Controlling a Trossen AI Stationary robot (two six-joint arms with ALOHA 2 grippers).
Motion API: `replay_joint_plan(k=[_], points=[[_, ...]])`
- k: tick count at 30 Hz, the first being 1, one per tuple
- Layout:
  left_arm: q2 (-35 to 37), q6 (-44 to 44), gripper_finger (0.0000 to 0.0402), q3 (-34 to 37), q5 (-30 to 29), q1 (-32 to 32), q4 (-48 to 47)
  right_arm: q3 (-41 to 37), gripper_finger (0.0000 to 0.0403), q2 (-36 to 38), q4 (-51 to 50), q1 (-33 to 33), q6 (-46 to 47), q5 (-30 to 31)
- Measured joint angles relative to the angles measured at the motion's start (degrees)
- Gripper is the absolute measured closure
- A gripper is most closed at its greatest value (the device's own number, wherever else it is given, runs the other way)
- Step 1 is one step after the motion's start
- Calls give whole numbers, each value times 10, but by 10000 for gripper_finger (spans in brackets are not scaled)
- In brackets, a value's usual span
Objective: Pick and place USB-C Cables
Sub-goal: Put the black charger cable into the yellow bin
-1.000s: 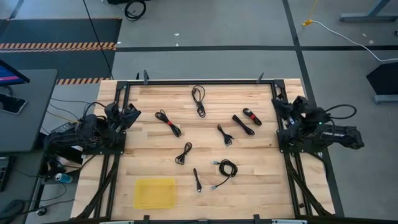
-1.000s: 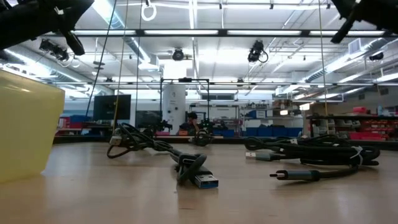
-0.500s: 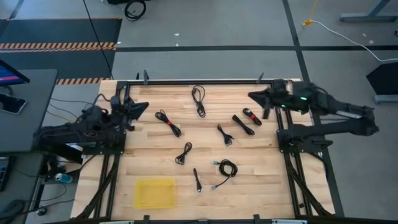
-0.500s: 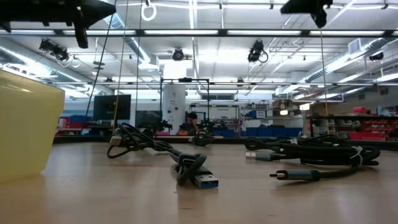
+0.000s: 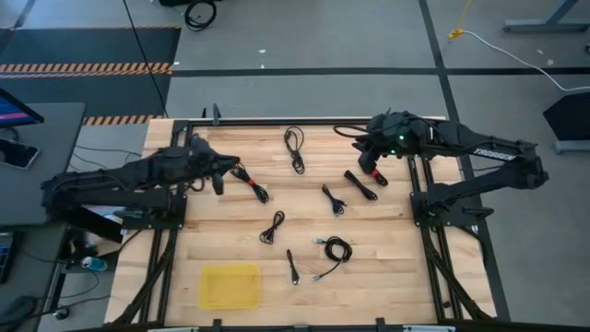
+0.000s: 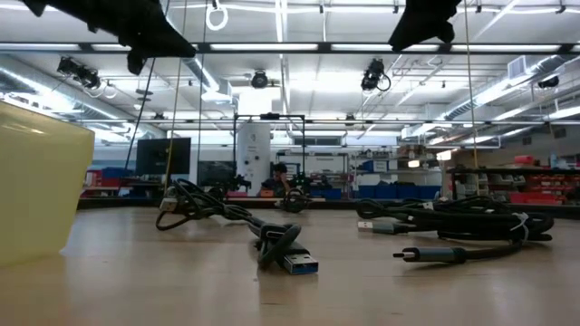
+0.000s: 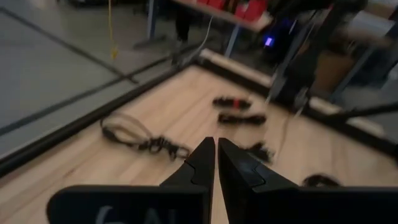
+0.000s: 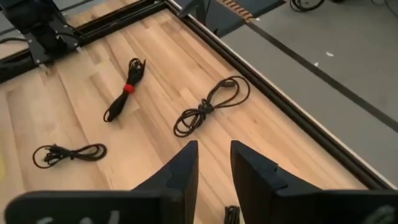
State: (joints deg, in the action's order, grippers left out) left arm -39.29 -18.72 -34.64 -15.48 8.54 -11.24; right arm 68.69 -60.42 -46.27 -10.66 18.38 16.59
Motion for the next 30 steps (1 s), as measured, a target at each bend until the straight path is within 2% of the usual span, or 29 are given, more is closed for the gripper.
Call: replay_joint_plan(k=[4,7,16,20,24,30], points=[[-50,5,374,-10,-1,0,-23,0,296,3,6,0,5,-1],[-82,5,354,-10,-1,0,-27,0,296,9,15,0,19,-6],[-150,5,225,-10,1,-10,-29,0,296,25,44,0,43,-35],[-169,-1,188,-10,4,-11,-26,0,296,27,43,0,44,-43],[-183,-2,181,-10,27,-11,-20,0,297,27,42,0,44,-43],[-196,2,195,-10,52,-11,-18,0,297,27,16,0,40,-43]])
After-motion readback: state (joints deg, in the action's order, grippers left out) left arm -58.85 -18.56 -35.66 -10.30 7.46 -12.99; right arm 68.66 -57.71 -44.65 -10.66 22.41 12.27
